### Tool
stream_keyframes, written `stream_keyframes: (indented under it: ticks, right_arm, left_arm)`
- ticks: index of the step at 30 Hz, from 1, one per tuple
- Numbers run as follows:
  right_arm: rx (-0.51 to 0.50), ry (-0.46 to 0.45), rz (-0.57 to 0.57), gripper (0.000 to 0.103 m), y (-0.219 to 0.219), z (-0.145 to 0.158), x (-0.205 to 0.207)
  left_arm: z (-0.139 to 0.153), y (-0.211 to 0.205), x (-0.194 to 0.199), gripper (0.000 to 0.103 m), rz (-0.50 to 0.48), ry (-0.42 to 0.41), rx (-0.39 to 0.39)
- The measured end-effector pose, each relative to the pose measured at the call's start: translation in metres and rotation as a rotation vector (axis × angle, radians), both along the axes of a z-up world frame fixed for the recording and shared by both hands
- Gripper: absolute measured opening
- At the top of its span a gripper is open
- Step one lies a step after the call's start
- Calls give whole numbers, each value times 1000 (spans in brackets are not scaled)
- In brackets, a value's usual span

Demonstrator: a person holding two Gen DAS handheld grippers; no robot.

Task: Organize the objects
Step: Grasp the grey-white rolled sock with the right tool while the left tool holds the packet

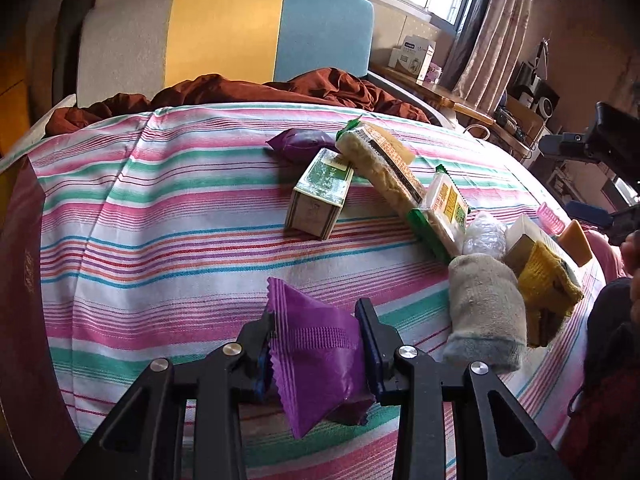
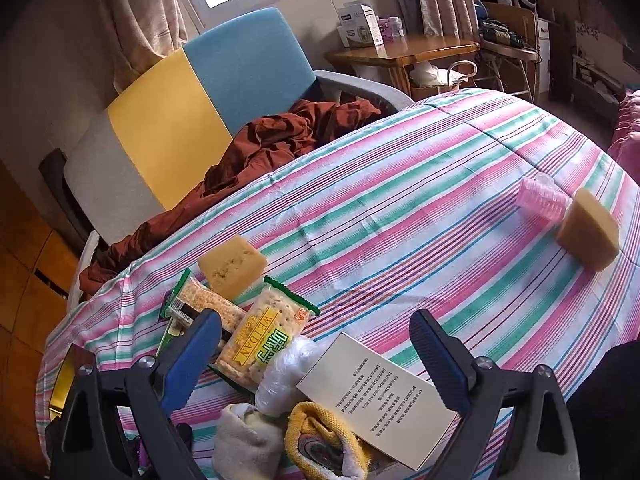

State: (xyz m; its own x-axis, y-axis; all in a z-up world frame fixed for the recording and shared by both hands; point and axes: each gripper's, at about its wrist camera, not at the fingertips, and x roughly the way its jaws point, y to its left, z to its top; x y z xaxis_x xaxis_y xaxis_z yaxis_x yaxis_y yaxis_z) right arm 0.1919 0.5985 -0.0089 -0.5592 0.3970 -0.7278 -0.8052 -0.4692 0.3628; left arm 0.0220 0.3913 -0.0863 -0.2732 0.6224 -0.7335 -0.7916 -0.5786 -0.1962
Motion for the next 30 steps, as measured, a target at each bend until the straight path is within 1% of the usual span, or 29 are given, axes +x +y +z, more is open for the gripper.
stream_keyframes:
  ticks: [3,6,9,13,17,18,21,23,26,28,29,30]
  right_arm:
    - [-27,57,-9,96,3,1,7]
    - [-83,98,-20,96,7,-2,12]
    - [-113,106,-43,96,10,-7,17]
    - [-132,105,-60,96,12,-9,20]
    - [-123,115,-39,85,9,-6,19]
    - [-109,129,-24,82,7,-3,18]
    - [-56,183,62,79,-4,10,10]
    - [-21,181,145,76,-14,16,-3]
    - [14,151,268,69,-32,20,-24]
    - [22,98,325,61,-41,16,-36]
    - [14,77,353,55,-45,13,-40]
    - [1,59,381,51,-48,9,-45]
  left_arm:
    - [0,3,7,37,-5,48,-20]
    - [0,6,11,37,-6,89,-45]
    - [-1,8,15,40,-12,122,-65]
    - [-2,7,14,41,-13,125,-61]
    - [-3,8,16,41,-11,139,-64]
    - [-3,8,16,41,-11,142,-65]
    - [-3,10,16,41,-11,147,-66]
    - [-3,10,16,42,-11,147,-66]
    - [-3,10,17,42,-11,152,-69]
    - [-3,10,18,42,-10,153,-69]
    - [-3,10,18,42,-10,151,-68]
    - [-3,10,18,42,-11,148,-65]
